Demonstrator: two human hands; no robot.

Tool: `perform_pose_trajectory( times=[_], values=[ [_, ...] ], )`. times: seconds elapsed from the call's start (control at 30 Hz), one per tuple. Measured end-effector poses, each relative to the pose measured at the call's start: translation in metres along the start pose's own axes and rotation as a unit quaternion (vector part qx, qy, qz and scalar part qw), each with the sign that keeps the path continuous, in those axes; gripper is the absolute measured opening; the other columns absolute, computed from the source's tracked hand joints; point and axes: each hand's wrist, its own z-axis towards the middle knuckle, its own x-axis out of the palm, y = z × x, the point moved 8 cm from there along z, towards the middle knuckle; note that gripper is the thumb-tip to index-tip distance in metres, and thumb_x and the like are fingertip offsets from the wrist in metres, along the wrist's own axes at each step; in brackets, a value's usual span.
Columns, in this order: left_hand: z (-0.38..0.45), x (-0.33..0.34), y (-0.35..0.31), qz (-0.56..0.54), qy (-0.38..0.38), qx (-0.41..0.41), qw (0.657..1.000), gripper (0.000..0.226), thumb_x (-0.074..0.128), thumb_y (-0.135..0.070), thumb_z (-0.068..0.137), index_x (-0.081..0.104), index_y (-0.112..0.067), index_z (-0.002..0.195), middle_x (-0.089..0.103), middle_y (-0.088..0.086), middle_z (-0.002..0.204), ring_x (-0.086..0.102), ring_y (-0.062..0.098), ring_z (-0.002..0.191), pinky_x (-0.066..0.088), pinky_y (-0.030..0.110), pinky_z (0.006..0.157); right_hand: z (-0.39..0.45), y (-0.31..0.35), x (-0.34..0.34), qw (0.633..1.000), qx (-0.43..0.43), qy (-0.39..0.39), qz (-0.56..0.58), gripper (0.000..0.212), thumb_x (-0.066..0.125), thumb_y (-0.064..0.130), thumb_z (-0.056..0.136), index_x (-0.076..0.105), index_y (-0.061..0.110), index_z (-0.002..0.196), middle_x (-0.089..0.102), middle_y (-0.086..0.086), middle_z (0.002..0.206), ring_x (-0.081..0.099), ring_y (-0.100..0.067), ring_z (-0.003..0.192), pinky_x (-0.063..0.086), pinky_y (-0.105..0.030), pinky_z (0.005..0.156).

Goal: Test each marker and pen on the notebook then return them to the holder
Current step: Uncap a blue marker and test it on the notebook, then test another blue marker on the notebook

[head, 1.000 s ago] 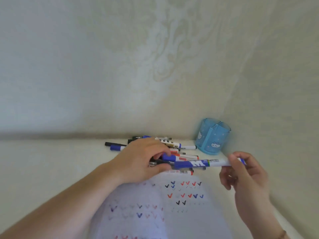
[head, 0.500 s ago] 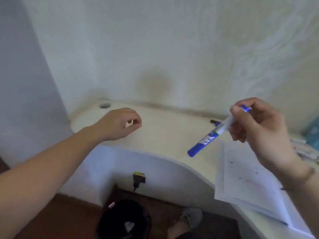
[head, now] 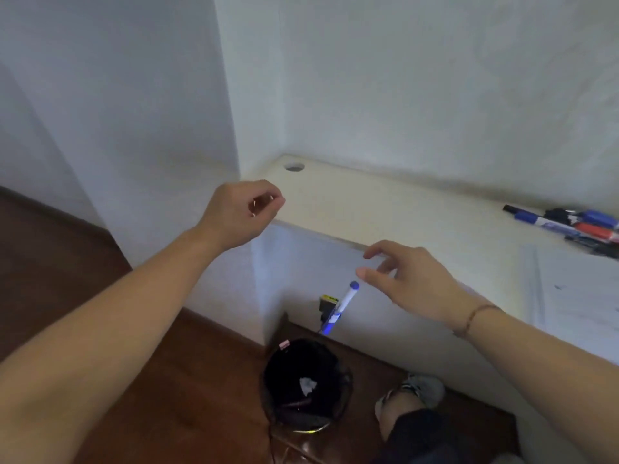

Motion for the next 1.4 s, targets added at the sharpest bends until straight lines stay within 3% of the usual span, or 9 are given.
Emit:
perform_pose_trajectory(
  times=[0.2,0.33,0.47,0.67,0.77,0.9,1.1,1.23,1.4],
  values=[
    [0.013,0.01,-0.023,-0.053,-0.01,0.009,0.999,0.011,0.059,-0.029,0.088,0.064,-0.022,0.081,0.058,0.003,0.06,0.051,0.023,0.054,0.046,0.028,0.059,-0.021,0.016,-0.037,0.993,-0.05,-0.062,0.088,0.019,0.059,0.052,0.086,0.062,0.034,0.091,0.07,0.007,0.066,0.053,-0.01,0.044,0.046,-0.026,0.052],
    [0.033,0.029,-0.055,-0.101,-0.051,0.056,0.992,0.013,0.061,-0.018,0.089,0.067,-0.013,0.079,0.055,-0.015,0.06,0.049,0.018,0.051,0.054,0.041,0.064,-0.049,0.008,-0.104,0.925,-0.051,-0.167,0.337,0.036,0.053,0.046,0.086,0.065,0.012,0.083,0.061,-0.009,0.053,0.044,-0.02,0.037,0.033,-0.019,0.042],
    [0.057,0.075,-0.102,-0.152,-0.044,0.105,0.982,0.013,0.06,-0.021,0.089,0.066,-0.015,0.08,0.057,0.001,0.058,0.049,0.02,0.051,0.047,0.033,0.053,-0.088,-0.049,-0.182,0.87,-0.011,-0.306,0.385,0.038,0.05,0.05,0.086,0.062,0.015,0.079,0.056,-0.004,0.049,0.041,-0.02,0.036,0.019,-0.025,0.043],
    [0.094,0.162,-0.212,-0.255,-0.03,0.184,0.949,0.011,0.06,-0.017,0.089,0.066,-0.014,0.08,0.057,-0.006,0.064,0.051,0.02,0.053,0.044,0.031,0.051,-0.162,-0.207,-0.261,0.863,0.187,-0.44,0.162,0.017,0.057,0.024,0.095,0.064,0.022,0.08,0.065,0.006,0.056,0.049,-0.008,0.038,0.036,-0.018,0.037],
    [0.109,0.225,-0.277,-0.265,0.066,0.166,0.947,0.012,0.061,-0.029,0.088,0.066,-0.02,0.082,0.06,-0.008,0.065,0.054,0.016,0.057,0.044,0.028,0.054,-0.186,-0.29,-0.272,0.877,0.313,-0.354,-0.086,0.005,0.065,0.026,0.088,0.066,0.031,0.088,0.069,0.007,0.083,0.062,-0.015,0.061,0.049,-0.028,0.061],
    [0.126,0.321,-0.355,-0.051,0.214,0.168,0.961,0.022,0.057,-0.046,0.088,0.062,-0.026,0.097,0.063,-0.007,0.093,0.059,0.019,0.086,0.046,0.03,0.067,-0.199,-0.339,-0.268,0.854,0.386,-0.265,-0.228,0.017,0.058,0.028,0.091,0.066,0.031,0.106,0.064,-0.001,0.115,0.058,-0.026,0.097,0.049,-0.038,0.079],
    [0.115,0.389,-0.388,0.011,0.239,0.21,0.948,0.034,0.057,-0.042,0.088,0.053,-0.023,0.116,0.051,-0.002,0.12,0.048,0.023,0.112,0.046,0.035,0.077,-0.203,-0.363,-0.271,0.85,0.38,-0.275,-0.24,0.035,0.051,0.042,0.094,0.051,0.038,0.128,0.055,0.007,0.131,0.053,-0.023,0.115,0.049,-0.037,0.085],
    [0.111,0.391,-0.391,-0.061,0.192,0.243,0.949,0.032,0.059,-0.043,0.085,0.058,-0.025,0.112,0.054,-0.006,0.112,0.049,0.021,0.104,0.051,0.04,0.078,-0.194,-0.36,-0.275,0.857,0.356,-0.281,-0.243,0.022,0.056,0.051,0.088,0.062,0.044,0.108,0.06,0.015,0.113,0.055,-0.018,0.105,0.047,-0.034,0.078],
    [0.109,0.402,-0.392,-0.117,0.218,0.262,0.933,0.025,0.062,-0.029,0.089,0.062,-0.027,0.114,0.056,-0.01,0.115,0.046,0.016,0.106,0.045,0.032,0.086,-0.2,-0.357,-0.275,0.848,0.372,-0.324,-0.194,0.011,0.064,0.042,0.086,0.053,0.044,0.087,0.052,0.008,0.091,0.051,-0.016,0.084,0.033,-0.029,0.069]
  ],
)
